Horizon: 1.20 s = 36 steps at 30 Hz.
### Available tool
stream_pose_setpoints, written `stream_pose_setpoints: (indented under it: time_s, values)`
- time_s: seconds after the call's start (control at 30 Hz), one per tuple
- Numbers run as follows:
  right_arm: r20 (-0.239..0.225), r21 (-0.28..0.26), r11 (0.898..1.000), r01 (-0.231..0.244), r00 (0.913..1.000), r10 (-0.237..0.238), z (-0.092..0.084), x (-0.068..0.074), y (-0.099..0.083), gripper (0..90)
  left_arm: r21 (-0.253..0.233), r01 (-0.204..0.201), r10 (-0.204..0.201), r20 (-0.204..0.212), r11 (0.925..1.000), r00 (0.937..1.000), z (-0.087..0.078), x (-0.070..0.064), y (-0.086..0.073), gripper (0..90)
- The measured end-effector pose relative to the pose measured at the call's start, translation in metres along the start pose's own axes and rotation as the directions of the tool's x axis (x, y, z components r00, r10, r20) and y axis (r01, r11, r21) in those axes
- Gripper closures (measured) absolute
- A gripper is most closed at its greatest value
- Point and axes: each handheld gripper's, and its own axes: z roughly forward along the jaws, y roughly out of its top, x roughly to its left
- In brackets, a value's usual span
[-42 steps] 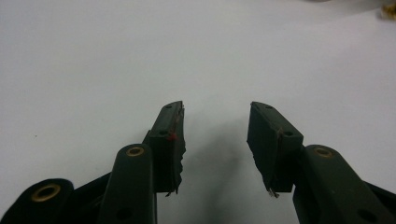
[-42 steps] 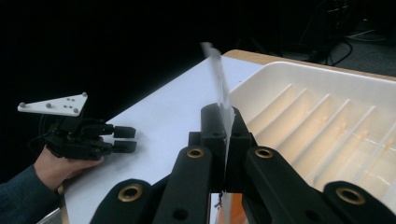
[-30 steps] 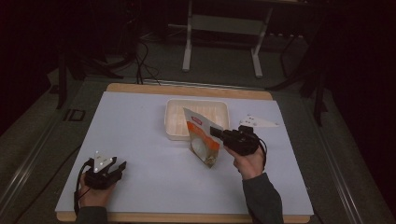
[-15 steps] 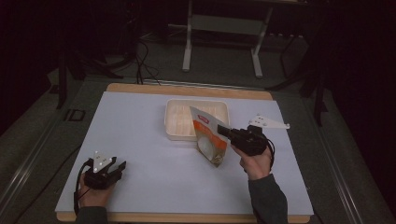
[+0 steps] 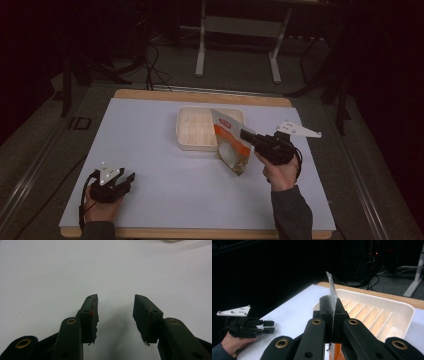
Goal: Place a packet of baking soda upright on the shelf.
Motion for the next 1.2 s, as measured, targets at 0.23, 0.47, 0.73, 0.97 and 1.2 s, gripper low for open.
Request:
stream_pose_setpoints:
  time_s: [0.23,0.47,0.73,0.97,1.2]
  values:
    - [0.018,-0.033,0.999,-0.005,0.9998,0.006,-0.006,-0.002,0.006,90.0,-0.002,0.001,-0.001,0.001,1.0,1.0,0.0,0.0,0.0,54.6]
    - [0.034,-0.056,0.998,-0.005,0.9994,0.007,-0.011,-0.003,0.013,90.0,0.0,0.0,0.0,0.002,1.0,1.0,0.0,0.0,0.0,54.5]
    - [0.061,-0.083,0.996,-0.016,0.9979,0.021,-0.012,-0.008,0.017,90.0,0.0,0.001,-0.001,0.002,1.0,1.0,0.0,0.0,0.0,54.5]
    - [0.08,-0.104,0.994,-0.036,0.9958,0.044,-0.012,-0.012,0.02,90.0,0.001,0.001,-0.001,0.003,1.0,1.0,0.0,0.0,0.0,54.5]
    - [0.103,-0.117,0.992,-0.046,0.993,0.058,-0.012,-0.018,0.023,90.0,0.0,0.001,-0.001,0.002,1.0,1.0,0.0,0.0,0.0,54.5]
